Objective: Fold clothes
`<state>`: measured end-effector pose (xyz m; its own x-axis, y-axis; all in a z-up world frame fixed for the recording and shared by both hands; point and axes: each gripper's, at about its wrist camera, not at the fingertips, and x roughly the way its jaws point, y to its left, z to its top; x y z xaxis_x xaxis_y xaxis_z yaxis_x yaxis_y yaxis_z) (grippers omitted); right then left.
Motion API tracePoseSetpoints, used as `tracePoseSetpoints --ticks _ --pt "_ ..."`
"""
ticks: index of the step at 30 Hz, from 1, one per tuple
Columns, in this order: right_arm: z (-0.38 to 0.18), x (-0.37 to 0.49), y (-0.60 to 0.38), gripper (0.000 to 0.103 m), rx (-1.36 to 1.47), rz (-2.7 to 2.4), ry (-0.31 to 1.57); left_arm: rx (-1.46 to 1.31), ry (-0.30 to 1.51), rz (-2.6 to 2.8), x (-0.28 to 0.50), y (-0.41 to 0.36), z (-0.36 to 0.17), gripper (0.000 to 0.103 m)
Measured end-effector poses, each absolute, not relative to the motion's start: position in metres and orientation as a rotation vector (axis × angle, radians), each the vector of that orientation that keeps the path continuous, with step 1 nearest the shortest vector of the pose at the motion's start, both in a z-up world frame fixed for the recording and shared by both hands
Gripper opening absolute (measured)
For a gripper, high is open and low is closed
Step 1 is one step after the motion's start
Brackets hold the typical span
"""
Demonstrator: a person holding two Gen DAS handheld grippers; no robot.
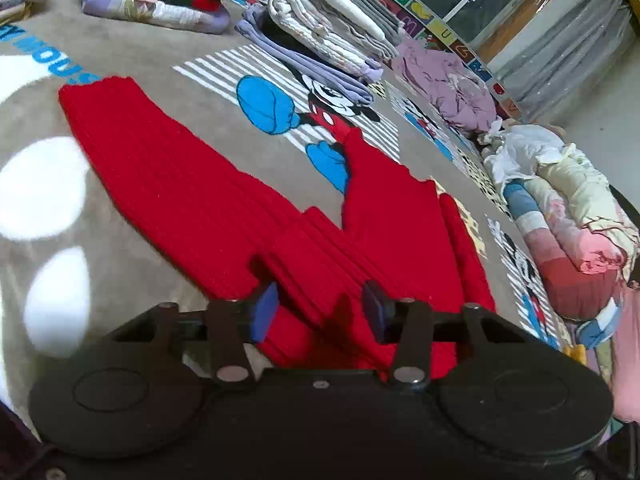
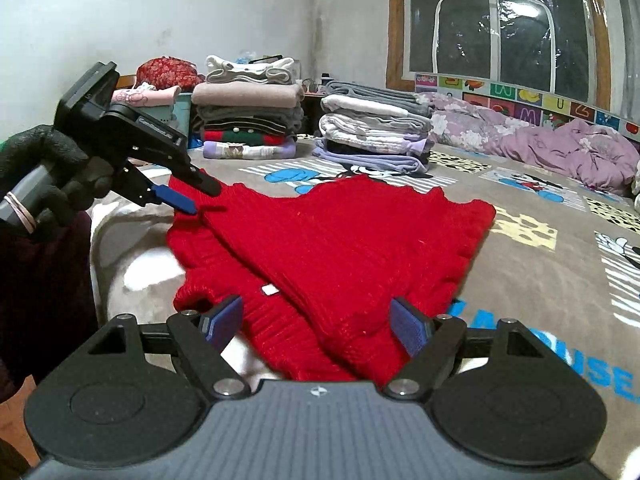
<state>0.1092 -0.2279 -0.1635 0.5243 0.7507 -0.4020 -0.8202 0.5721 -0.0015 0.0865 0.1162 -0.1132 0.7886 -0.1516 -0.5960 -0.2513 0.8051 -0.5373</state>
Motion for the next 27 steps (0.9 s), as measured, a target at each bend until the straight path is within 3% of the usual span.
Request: tracePoseSetpoints --ticks 2,16,27 --pt "-0.164 0.109 -0.228 0.080 -0.199 0.952 0.379 -0.608 0.663 0.059 0.087 0.112 -0.110 0.007" --pt "-0.165 0.111 -0.237 0.080 -0.170 0.980 0.390 -0.579 0.490 -0.083 0.133 0.067 -0.037 0.006" --pt "-0.165 0.111 -0.249 0.080 -0.124 0.992 0.406 -0.650 0.477 -0.131 0.216 0.029 -0.027 0.006"
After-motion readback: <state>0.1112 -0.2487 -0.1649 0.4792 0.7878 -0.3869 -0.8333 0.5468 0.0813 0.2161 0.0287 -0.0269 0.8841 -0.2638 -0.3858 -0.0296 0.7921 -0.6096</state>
